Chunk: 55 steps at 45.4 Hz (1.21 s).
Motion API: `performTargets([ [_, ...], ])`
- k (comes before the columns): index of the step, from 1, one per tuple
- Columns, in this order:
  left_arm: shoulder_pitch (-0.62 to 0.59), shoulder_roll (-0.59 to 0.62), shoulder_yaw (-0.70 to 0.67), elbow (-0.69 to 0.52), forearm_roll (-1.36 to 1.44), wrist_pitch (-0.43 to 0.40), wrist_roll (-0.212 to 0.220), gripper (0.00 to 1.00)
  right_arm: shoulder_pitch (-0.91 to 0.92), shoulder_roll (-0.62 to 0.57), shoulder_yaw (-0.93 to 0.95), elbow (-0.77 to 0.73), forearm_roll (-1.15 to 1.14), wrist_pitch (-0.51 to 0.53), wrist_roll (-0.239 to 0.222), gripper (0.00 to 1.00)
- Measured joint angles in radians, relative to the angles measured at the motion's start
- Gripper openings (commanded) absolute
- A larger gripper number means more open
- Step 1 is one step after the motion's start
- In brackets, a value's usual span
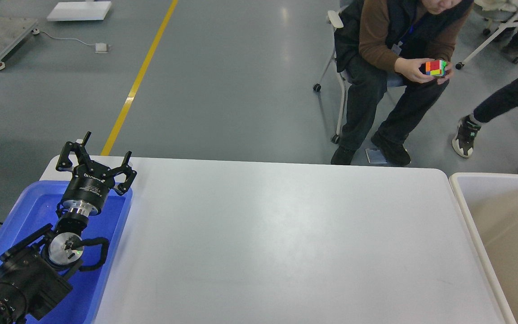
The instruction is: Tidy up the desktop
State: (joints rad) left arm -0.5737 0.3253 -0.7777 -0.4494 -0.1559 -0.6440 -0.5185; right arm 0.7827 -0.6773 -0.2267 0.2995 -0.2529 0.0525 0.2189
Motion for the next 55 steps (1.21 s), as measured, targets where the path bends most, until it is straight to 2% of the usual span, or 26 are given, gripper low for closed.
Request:
performTargets([
  [10, 0.000, 0.000, 0.000, 0.000, 0.000, 0.001, 0.000, 1.00, -0.047, 0.112, 0.137, -0.096, 0.144, -0.019, -0.134, 0.00],
  [16, 0.000, 0.000, 0.000, 0.000, 0.000, 0.001, 0.000, 1.00, -0.064, 0.143, 0.208, -0.120, 0.177, -0.038, -0.176, 0.00],
  [25, 0.000, 0.000, 0.000, 0.000, -0.001, 0.002, 0.000, 1.00, -0.078, 0.164, 0.279, -0.147, 0.204, -0.054, -0.208, 0.00],
  [31, 0.000, 0.000, 0.000, 0.000, -0.001, 0.003, 0.000, 1.00, -0.088, 0.171, 0.307, -0.168, 0.220, -0.061, -0.218, 0.36],
  [33, 0.000, 0.000, 0.000, 0.000, -0.001, 0.003, 0.000, 1.00, -0.092, 0.172, 0.315, -0.173, 0.226, -0.063, -0.221, 0.61],
  [34, 0.000, 0.000, 0.000, 0.000, -0.001, 0.003, 0.000, 1.00, -0.094, 0.173, 0.318, -0.175, 0.228, -0.063, -0.221, 0.66],
  [37, 0.000, 0.000, 0.001, 0.000, -0.001, 0.003, 0.000, 1.00, -0.100, 0.174, 0.326, -0.181, 0.237, -0.065, -0.223, 0.73],
  [39, 0.000, 0.000, 0.001, 0.000, -0.001, 0.004, 0.000, 1.00, -0.105, 0.174, 0.332, -0.184, 0.244, -0.067, -0.224, 0.86],
  [41, 0.000, 0.000, 0.001, 0.000, -0.001, 0.004, 0.000, 1.00, -0.111, 0.174, 0.338, -0.186, 0.250, -0.070, -0.224, 0.94],
  [43, 0.000, 0.000, 0.001, 0.000, -0.001, 0.004, 0.000, 1.00, -0.115, 0.175, 0.344, -0.187, 0.255, -0.071, -0.224, 0.97],
  [55, -0.001, 0.000, 0.001, 0.000, -0.001, 0.004, 0.000, 1.00, -0.129, 0.177, 0.380, -0.190, 0.270, -0.077, -0.222, 0.98],
])
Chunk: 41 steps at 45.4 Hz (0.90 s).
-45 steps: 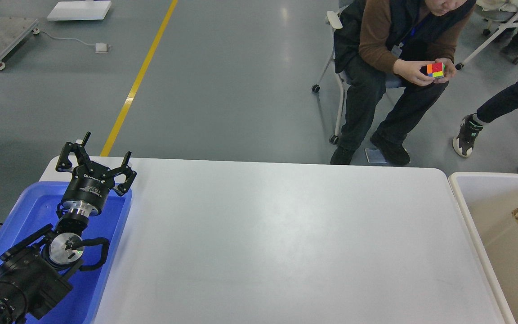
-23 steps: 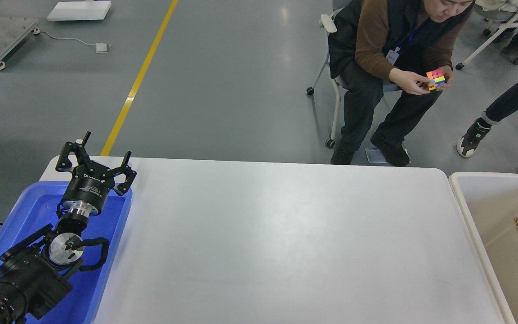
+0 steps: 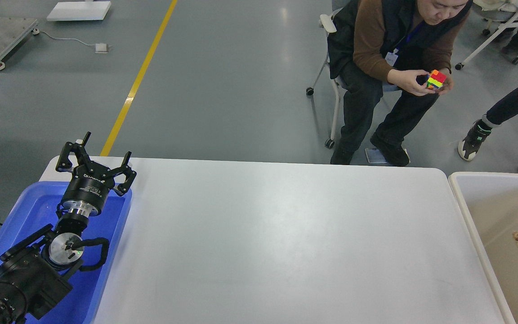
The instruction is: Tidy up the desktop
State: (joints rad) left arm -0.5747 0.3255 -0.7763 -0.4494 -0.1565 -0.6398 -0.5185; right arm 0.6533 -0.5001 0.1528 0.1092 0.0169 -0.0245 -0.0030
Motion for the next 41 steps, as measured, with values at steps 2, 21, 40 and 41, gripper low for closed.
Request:
performTargets([
  [2, 0.000, 0.000, 0.000, 0.000, 0.000, 0.000, 0.000, 1.00, 0.001, 0.000, 0.003, 0.000, 0.001, 0.000, 0.000, 0.98],
  [21, -0.001, 0.000, 0.000, 0.000, 0.000, 0.000, 0.000, 1.00, 0.072, -0.003, 0.089, 0.010, 0.006, 0.011, -0.001, 0.99],
  [40, 0.000, 0.000, 0.000, 0.000, 0.000, 0.000, 0.000, 1.00, 0.226, 0.004, 0.376, 0.086, 0.043, 0.099, -0.005, 0.99],
  [41, 0.000, 0.000, 0.000, 0.000, 0.000, 0.000, 0.000, 1.00, 0.233, 0.009, 0.401, 0.090, 0.053, 0.112, -0.005, 0.99],
])
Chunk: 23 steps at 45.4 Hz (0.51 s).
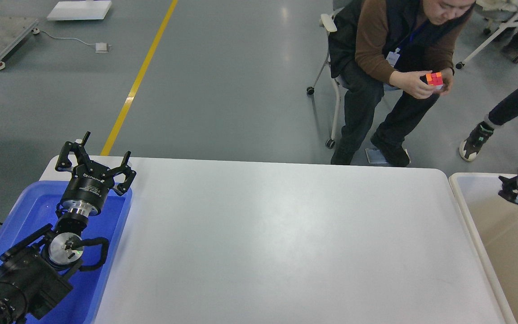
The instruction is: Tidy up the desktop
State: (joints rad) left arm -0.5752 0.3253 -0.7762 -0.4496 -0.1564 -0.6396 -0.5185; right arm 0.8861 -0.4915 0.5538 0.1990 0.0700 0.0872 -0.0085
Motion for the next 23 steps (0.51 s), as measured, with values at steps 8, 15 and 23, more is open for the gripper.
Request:
performTargets([
  [8, 0.000, 0.000, 0.000, 0.000, 0.000, 0.000, 0.000, 1.00, 0.044, 0.046, 0.146, 0.022, 0.092, 0.097, -0.001, 0.99],
  [15, 0.000, 0.000, 0.000, 0.000, 0.000, 0.000, 0.000, 1.00, 0.067, 0.105, 0.207, 0.030, 0.160, 0.144, -0.002, 0.99],
  [23, 0.000, 0.000, 0.000, 0.000, 0.000, 0.000, 0.000, 1.00, 0.072, 0.182, 0.242, 0.035, 0.207, 0.170, -0.002, 1.00],
])
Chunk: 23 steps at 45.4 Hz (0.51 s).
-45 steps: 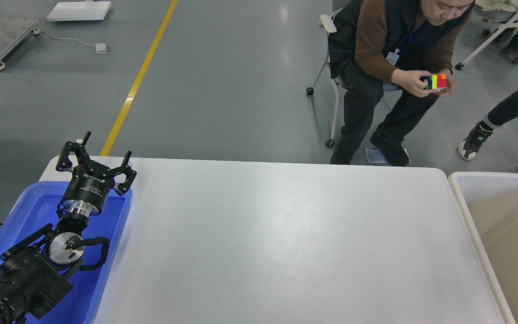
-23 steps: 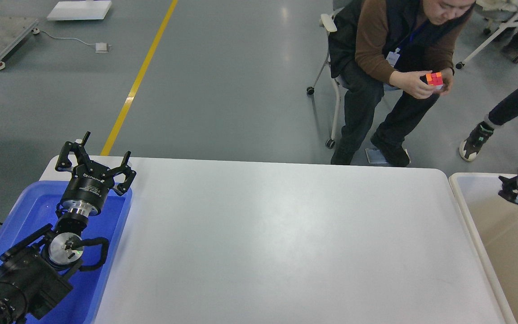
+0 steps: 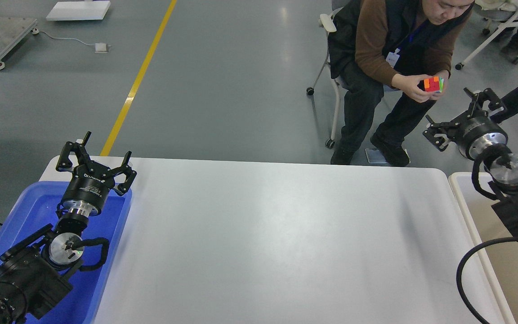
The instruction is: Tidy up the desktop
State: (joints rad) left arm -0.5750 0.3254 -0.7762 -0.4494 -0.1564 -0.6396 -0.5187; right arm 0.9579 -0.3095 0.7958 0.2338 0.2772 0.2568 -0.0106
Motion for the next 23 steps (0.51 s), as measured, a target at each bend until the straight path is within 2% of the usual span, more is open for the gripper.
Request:
performTargets([
  [23, 0.000, 0.000, 0.000, 0.000, 0.000, 0.000, -0.001, 1.00, -0.144, 0.209, 0.067, 0.004, 0.117, 0.121, 0.004, 1.00],
])
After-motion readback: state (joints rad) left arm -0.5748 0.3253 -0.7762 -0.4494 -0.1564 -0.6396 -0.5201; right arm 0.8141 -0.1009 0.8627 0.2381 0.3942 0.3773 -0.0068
